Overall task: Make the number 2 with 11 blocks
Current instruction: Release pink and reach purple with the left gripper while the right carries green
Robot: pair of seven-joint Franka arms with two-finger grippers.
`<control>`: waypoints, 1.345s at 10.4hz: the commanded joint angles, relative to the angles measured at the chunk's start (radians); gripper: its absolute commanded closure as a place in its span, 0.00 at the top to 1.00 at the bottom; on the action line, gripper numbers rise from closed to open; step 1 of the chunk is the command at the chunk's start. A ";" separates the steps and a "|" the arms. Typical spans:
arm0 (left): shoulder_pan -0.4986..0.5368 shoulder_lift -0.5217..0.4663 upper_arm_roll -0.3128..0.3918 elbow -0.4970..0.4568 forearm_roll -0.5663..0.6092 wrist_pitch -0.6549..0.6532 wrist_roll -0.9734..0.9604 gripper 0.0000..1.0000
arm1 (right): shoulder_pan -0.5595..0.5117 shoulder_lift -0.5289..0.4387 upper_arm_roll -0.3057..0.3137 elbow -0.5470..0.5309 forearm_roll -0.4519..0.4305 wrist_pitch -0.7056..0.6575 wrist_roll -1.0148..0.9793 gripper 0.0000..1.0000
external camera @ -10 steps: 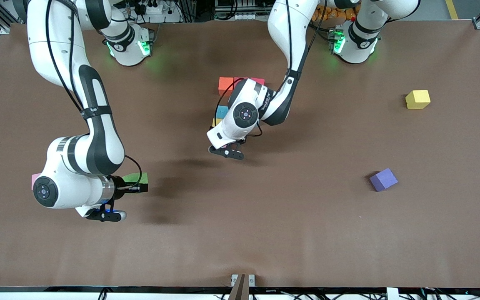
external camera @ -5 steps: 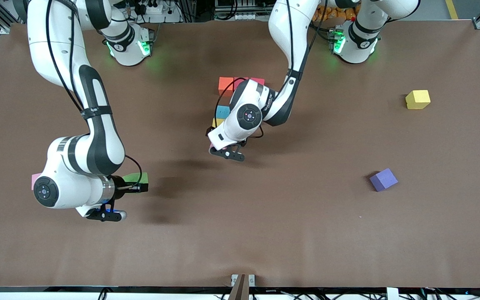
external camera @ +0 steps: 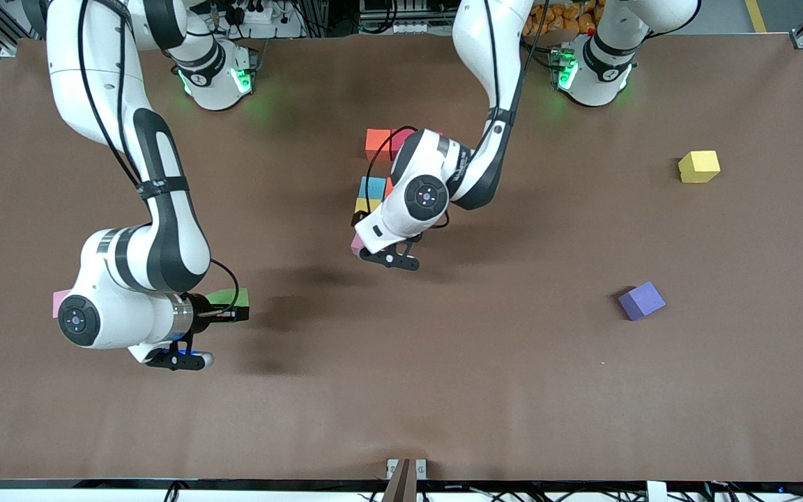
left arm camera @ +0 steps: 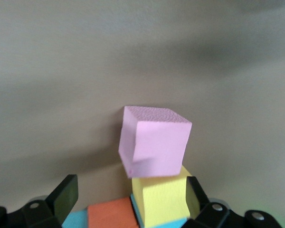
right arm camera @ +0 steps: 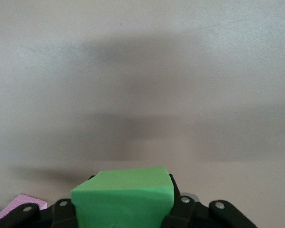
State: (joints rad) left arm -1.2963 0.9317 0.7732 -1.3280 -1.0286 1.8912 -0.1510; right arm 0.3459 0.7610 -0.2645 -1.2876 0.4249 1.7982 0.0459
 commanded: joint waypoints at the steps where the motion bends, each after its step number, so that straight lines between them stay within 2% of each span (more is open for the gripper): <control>1: -0.028 -0.040 0.135 0.024 -0.044 -0.116 0.027 1.00 | 0.080 -0.029 -0.008 -0.012 -0.052 -0.005 0.006 0.21; 4: -0.005 -0.091 0.296 0.013 -0.009 -0.298 0.025 1.00 | 0.252 -0.031 -0.085 -0.010 -0.074 0.000 -0.058 0.21; 6: 0.066 -0.190 0.267 0.013 0.198 -0.328 0.027 1.00 | 0.324 -0.031 -0.093 -0.009 -0.069 0.007 -0.193 0.21; 7: 0.124 -0.256 0.197 0.010 0.279 -0.334 0.025 1.00 | 0.361 -0.031 -0.091 -0.007 -0.066 0.009 -0.243 0.21; 9: 0.298 -0.374 -0.005 0.003 0.455 -0.340 0.024 1.00 | 0.402 -0.032 -0.055 0.005 -0.039 0.009 -0.372 0.21; 11: 0.531 -0.456 -0.256 0.001 0.707 -0.339 0.025 1.00 | 0.427 -0.031 0.020 0.010 -0.018 0.061 -0.624 0.23; 12: 0.674 -0.462 -0.399 0.000 0.804 -0.333 0.031 1.00 | 0.464 -0.032 0.033 0.005 -0.020 0.152 -0.724 0.23; 13: 0.813 -0.462 -0.545 -0.003 0.858 -0.310 0.030 1.00 | 0.500 -0.029 0.033 0.005 -0.021 0.183 -0.748 0.23; 14: 0.895 -0.458 -0.608 -0.013 0.887 -0.302 0.030 1.00 | 0.546 -0.026 0.031 -0.002 -0.028 0.238 -0.752 0.23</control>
State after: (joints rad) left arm -0.5250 0.4763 0.2855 -1.3273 -0.1943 1.5731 -0.1366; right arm 0.8419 0.7475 -0.2312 -1.2691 0.3932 1.9822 -0.6563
